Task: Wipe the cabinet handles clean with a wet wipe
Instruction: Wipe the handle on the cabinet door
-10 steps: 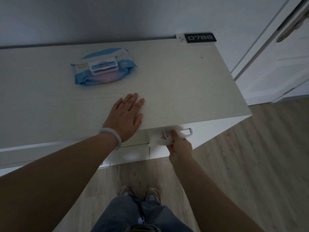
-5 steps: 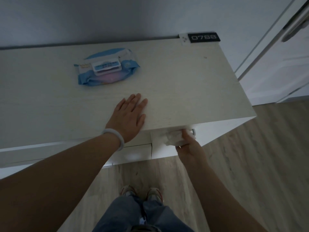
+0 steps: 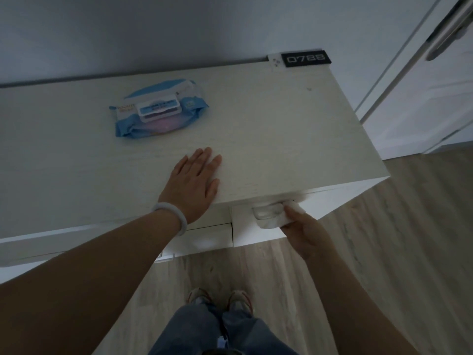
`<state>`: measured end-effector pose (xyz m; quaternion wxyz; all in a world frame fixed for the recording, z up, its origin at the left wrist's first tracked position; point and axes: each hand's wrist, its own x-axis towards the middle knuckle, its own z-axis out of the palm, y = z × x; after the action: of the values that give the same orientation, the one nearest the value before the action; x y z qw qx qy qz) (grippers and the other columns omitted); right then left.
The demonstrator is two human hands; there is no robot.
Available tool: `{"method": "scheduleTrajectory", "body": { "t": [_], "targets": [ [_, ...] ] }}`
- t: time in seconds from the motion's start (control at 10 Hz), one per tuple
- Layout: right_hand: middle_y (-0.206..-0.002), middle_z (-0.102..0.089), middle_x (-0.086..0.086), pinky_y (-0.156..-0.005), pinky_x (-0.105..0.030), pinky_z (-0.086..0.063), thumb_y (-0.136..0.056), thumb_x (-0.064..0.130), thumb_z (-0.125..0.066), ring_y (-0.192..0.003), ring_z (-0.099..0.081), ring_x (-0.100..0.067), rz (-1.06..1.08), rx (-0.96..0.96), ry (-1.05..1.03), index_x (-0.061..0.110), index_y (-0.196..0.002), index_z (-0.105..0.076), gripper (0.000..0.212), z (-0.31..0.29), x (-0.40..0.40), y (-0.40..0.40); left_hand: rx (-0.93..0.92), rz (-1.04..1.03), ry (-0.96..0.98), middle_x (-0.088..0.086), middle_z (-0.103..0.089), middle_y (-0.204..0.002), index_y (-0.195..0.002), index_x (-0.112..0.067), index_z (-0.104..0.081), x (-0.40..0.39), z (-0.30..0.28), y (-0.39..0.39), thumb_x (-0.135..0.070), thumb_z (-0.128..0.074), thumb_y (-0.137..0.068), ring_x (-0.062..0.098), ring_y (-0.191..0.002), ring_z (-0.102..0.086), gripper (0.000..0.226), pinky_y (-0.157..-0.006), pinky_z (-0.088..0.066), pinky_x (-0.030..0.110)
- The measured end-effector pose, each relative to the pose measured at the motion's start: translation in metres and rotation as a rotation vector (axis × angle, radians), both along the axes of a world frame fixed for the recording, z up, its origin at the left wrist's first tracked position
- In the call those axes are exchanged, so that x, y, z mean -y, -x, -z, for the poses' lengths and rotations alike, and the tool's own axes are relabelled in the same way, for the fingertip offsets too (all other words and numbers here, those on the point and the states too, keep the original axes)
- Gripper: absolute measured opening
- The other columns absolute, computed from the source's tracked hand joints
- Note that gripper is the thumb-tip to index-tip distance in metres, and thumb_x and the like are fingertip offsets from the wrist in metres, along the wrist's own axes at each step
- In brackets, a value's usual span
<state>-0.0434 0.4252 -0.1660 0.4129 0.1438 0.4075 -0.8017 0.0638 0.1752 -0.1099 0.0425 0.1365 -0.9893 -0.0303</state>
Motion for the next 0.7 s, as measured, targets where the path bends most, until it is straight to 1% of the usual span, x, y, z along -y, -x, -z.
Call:
{"method": "scheduleTrajectory", "body": {
  "t": [0.1, 0.2, 0.3, 0.4, 0.5, 0.6, 0.7],
  "targets": [
    [-0.097, -0.068, -0.012, -0.082, -0.035, -0.053, -0.077, 0.001, -0.070, -0.088, -0.067, -0.021, 0.049, 0.038, -0.184, 0.000, -0.095, -0.066, 0.018, -0.002, 0.002, 0.010, 0.001, -0.003, 0.004, 0.006, -0.027, -0.157, -0.149, -0.021, -0.031, 0.001, 0.001, 0.000, -0.043, -0.019, -0.096, 0.022, -0.146, -0.022, 0.058, -0.119, -0.016, 0.041],
    [-0.082, -0.066, -0.011, -0.077, -0.037, -0.053, -0.084, 0.004, -0.068, -0.076, -0.063, -0.022, 0.086, -0.166, -0.605, 0.004, -0.079, -0.065, 0.006, -0.007, 0.008, 0.013, 0.005, -0.002, 0.009, 0.006, -0.026, -0.158, -0.150, -0.021, -0.029, 0.002, 0.003, 0.000, -0.042, -0.020, -0.097, 0.022, -0.146, -0.022, 0.058, -0.119, -0.016, 0.041],
    [-0.069, -0.053, -0.010, -0.066, -0.034, -0.045, -0.084, 0.014, -0.067, -0.068, -0.050, -0.023, 0.127, -0.284, -0.810, 0.006, -0.069, -0.058, 0.020, -0.009, 0.015, 0.000, 0.002, -0.004, 0.011, 0.006, -0.025, -0.158, -0.150, -0.021, -0.029, 0.002, 0.003, 0.000, -0.042, -0.020, -0.097, 0.021, -0.146, -0.022, 0.058, -0.119, -0.016, 0.041],
    [-0.075, -0.060, -0.010, -0.070, -0.036, -0.052, -0.086, 0.012, -0.066, -0.071, -0.057, -0.023, 0.216, -0.157, -0.673, 0.006, -0.075, -0.062, 0.014, -0.014, 0.033, -0.022, 0.001, -0.005, 0.010, 0.006, -0.026, -0.157, -0.150, -0.021, -0.029, 0.001, 0.002, 0.000, -0.042, -0.020, -0.097, 0.022, -0.146, -0.022, 0.057, -0.119, -0.017, 0.042],
    [-0.076, -0.066, -0.006, -0.072, -0.034, -0.056, -0.087, 0.008, -0.068, -0.071, -0.063, -0.020, 0.186, -0.012, -0.514, 0.006, -0.080, -0.065, 0.007, -0.020, 0.055, -0.046, 0.008, -0.005, 0.000, 0.006, -0.026, -0.157, -0.149, -0.021, -0.029, 0.001, 0.002, 0.000, -0.042, -0.020, -0.097, 0.022, -0.146, -0.022, 0.057, -0.119, -0.017, 0.042],
    [-0.079, -0.068, -0.008, -0.081, -0.037, -0.055, -0.087, 0.001, -0.065, -0.071, -0.064, -0.020, 0.197, 0.077, -0.413, 0.004, -0.081, -0.065, 0.006, -0.025, 0.059, -0.051, 0.018, -0.005, -0.003, 0.006, -0.026, -0.157, -0.149, -0.021, -0.029, 0.001, 0.002, 0.000, -0.041, -0.020, -0.097, 0.022, -0.146, -0.022, 0.057, -0.119, -0.017, 0.042],
    [-0.097, -0.066, -0.017, -0.090, -0.040, -0.053, -0.089, 0.000, -0.061, -0.079, -0.065, -0.022, 0.280, 0.044, -0.395, 0.000, -0.089, -0.065, 0.004, -0.022, 0.041, -0.035, 0.020, -0.003, -0.009, 0.007, -0.028, -0.157, -0.149, -0.020, -0.032, 0.002, 0.002, -0.001, -0.041, -0.021, -0.097, 0.023, -0.145, -0.024, 0.057, -0.119, -0.018, 0.042]
  ]
}}
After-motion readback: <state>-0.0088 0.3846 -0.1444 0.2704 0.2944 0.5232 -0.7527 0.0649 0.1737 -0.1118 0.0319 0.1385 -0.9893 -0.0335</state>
